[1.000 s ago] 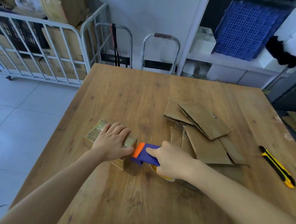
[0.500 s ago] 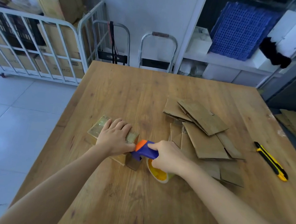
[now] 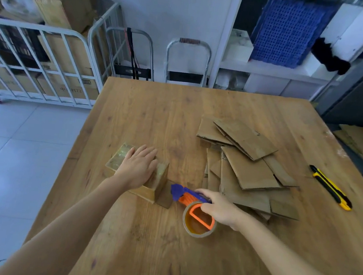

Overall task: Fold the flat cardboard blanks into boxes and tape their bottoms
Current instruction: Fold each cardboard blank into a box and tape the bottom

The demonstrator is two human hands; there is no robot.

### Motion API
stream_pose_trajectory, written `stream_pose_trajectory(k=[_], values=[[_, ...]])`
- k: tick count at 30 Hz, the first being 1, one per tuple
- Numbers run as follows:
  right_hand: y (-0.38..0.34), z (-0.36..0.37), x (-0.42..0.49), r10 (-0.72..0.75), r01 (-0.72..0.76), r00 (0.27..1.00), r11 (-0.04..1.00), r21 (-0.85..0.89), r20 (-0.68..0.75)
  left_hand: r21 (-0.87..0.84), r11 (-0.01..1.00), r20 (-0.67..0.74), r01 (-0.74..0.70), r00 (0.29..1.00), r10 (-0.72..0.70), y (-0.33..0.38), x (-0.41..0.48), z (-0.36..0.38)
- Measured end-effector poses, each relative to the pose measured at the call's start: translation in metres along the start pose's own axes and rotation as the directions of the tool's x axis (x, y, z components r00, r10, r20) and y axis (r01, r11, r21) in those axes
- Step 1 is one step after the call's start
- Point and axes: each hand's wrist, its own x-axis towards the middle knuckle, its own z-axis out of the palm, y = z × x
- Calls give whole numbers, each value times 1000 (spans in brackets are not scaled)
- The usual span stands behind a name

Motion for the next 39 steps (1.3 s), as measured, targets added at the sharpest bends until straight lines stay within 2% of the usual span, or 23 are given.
stream_pose_trajectory(k=[3,5,7,9,10,12,13,15,16,18,20,23,26,29,32,35,37,39], values=[[-1,11,2,-61,37,996,956,-291,-72,-54,999,-1,4,1000,-4,-4,-3,-6],[-7,19,3,-92,0,981,878,-479,-170,-100,989,-73,106,991,-113,-5,-6,-5],[-17,25,3,-102,-89,963,752,-653,-249,-100,969,-172,226,955,-241,-10,-8,-1],[-29,30,0,-129,-133,948,668,-732,-290,-119,935,-219,334,910,-353,-12,-13,1],[-35,32,0,-170,-115,937,671,-732,-304,-145,916,-224,374,889,-399,-13,-18,0],[-50,37,-4,-300,28,898,771,-636,-323,-187,887,-229,423,859,-458,-13,-25,-2],[-60,41,-3,-343,137,876,851,-508,-338,-193,878,-229,437,850,-474,-13,-28,-3],[-83,46,2,-260,251,914,965,-70,-312,-188,858,-211,477,834,-510,-15,-30,-4],[-92,48,10,-186,233,939,962,139,-289,-178,847,-198,501,825,-530,-16,-30,-5],[-102,52,31,-19,105,970,933,345,-243,-160,827,-177,539,809,-561,-22,-32,-8],[-101,58,54,65,14,979,924,383,-193,-174,821,-176,544,803,-569,-31,-36,-14],[-108,61,64,147,-71,977,910,407,-157,-320,813,-107,487,834,-542,-50,-42,-17],[-115,60,68,194,-117,970,900,421,-147,-522,720,49,457,859,-510,-62,-46,-16],[-127,57,72,234,-166,966,889,427,-113,-615,659,112,433,875,-471,-63,-48,-20],[-135,54,72,295,-216,951,851,479,-95,-675,612,84,413,867,-492,-60,-56,-20],[-143,46,63,306,-163,943,767,621,-130,-800,511,-33,315,828,-560,-61,-70,-29],[-151,37,54,258,-108,958,725,680,-123,-872,425,-81,242,786,-613,-65,-74,-44],[-158,34,47,171,-32,974,747,664,-146,-885,421,-123,199,773,-623,-68,-72,-51]])
